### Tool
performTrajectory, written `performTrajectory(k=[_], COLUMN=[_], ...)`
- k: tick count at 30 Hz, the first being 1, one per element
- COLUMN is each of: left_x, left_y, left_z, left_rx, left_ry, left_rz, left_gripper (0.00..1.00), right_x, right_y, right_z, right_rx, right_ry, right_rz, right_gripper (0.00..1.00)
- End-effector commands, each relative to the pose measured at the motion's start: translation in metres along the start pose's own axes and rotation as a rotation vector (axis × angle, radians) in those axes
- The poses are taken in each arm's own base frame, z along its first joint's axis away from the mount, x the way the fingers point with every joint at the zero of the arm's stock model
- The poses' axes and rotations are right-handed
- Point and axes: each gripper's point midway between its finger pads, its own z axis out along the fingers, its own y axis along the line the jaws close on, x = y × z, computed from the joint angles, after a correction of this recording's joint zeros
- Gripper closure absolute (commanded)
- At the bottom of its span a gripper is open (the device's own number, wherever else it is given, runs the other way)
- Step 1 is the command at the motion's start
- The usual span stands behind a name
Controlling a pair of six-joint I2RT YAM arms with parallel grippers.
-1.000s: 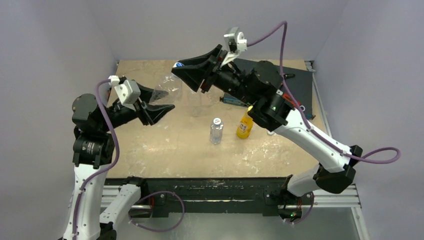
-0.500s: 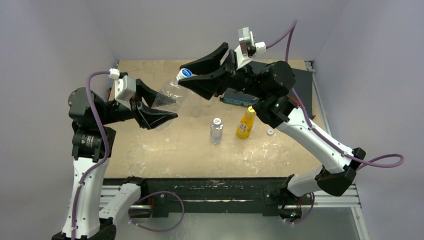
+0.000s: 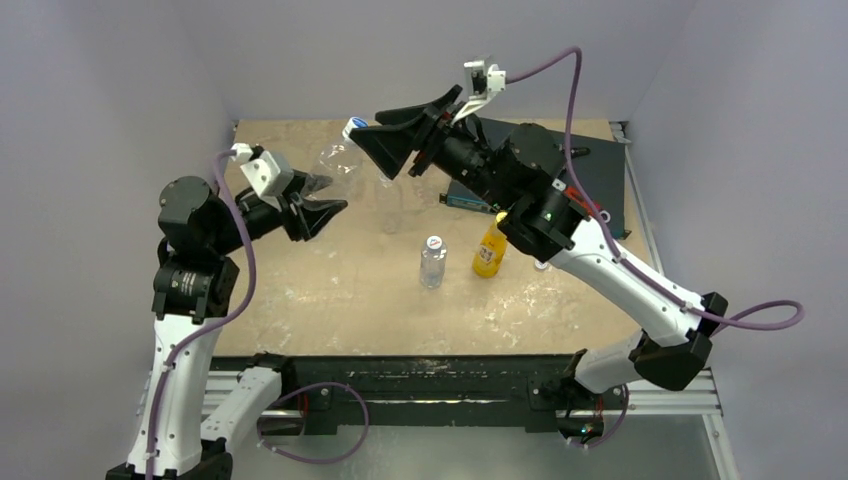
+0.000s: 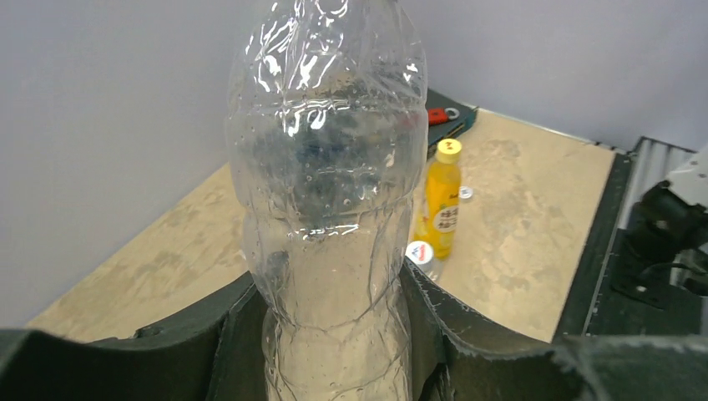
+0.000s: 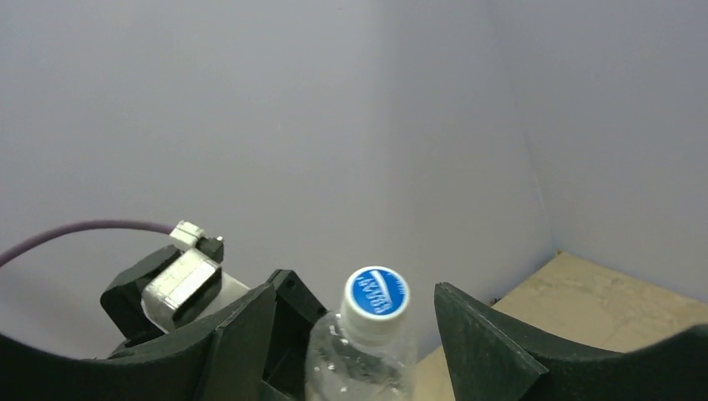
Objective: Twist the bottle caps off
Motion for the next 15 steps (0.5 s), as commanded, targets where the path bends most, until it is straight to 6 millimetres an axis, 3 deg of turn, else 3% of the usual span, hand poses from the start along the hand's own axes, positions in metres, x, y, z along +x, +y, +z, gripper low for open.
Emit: performTrajectory(k=[1,7,15], left_x=[0.016,0.027,0.025], left_y=[0.031,0.034,0.031], left_z=[-0.006,-0.015,-0.016], left_rx=[-0.152,-0.184,-0.183], left_ry=[0.051,0.088,0.079], left_rz=[0.141,0.211,0.201], left_gripper=[1.0,1.0,1.0], right_x=[-0.002,0.011,0.022], right_y=[-0.004,-0.005,-0.037], right_z=[0.009,0.025,0.019], right_rx=[0.13,0.12,0.28], right_ry=[-0.009,0.011,-0.007], right_rz=[0.021,0.06,0.022], right_gripper=[0.29,0.35,0.35])
